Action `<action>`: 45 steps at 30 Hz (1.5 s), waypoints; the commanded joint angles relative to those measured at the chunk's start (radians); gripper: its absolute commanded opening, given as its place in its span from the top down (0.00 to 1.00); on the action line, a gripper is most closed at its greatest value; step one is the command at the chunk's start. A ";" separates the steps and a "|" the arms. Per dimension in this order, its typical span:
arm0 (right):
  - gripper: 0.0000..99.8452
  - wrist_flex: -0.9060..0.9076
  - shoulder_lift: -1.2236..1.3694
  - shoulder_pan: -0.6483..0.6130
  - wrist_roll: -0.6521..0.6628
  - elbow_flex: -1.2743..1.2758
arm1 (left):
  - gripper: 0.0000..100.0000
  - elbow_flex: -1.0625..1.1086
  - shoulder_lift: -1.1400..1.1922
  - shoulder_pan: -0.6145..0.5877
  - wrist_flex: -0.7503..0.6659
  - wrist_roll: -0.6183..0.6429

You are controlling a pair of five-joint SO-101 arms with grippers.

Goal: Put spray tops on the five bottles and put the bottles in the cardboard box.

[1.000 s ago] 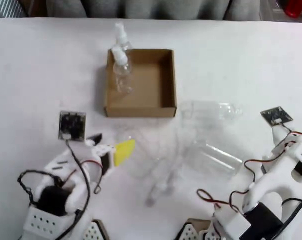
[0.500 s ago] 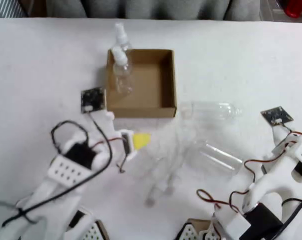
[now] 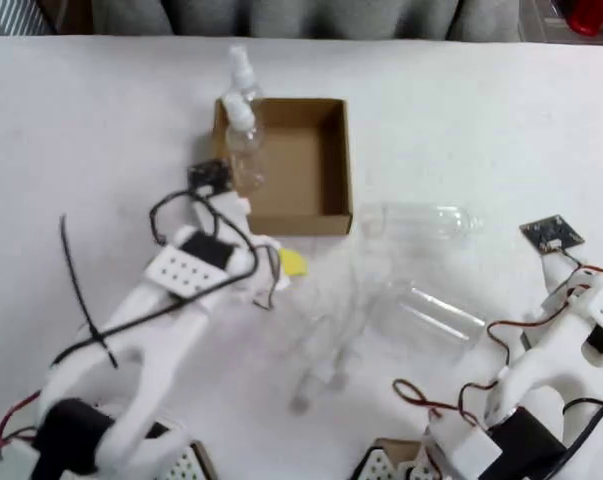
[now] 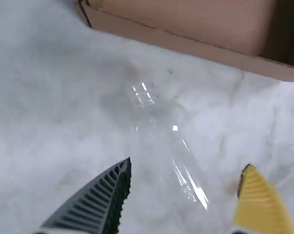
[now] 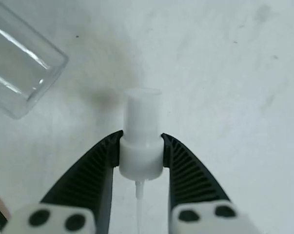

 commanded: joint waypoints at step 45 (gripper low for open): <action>0.98 -0.010 -0.005 -0.081 0.011 0.041 | 0.95 -0.127 0.294 -0.074 -0.095 -0.150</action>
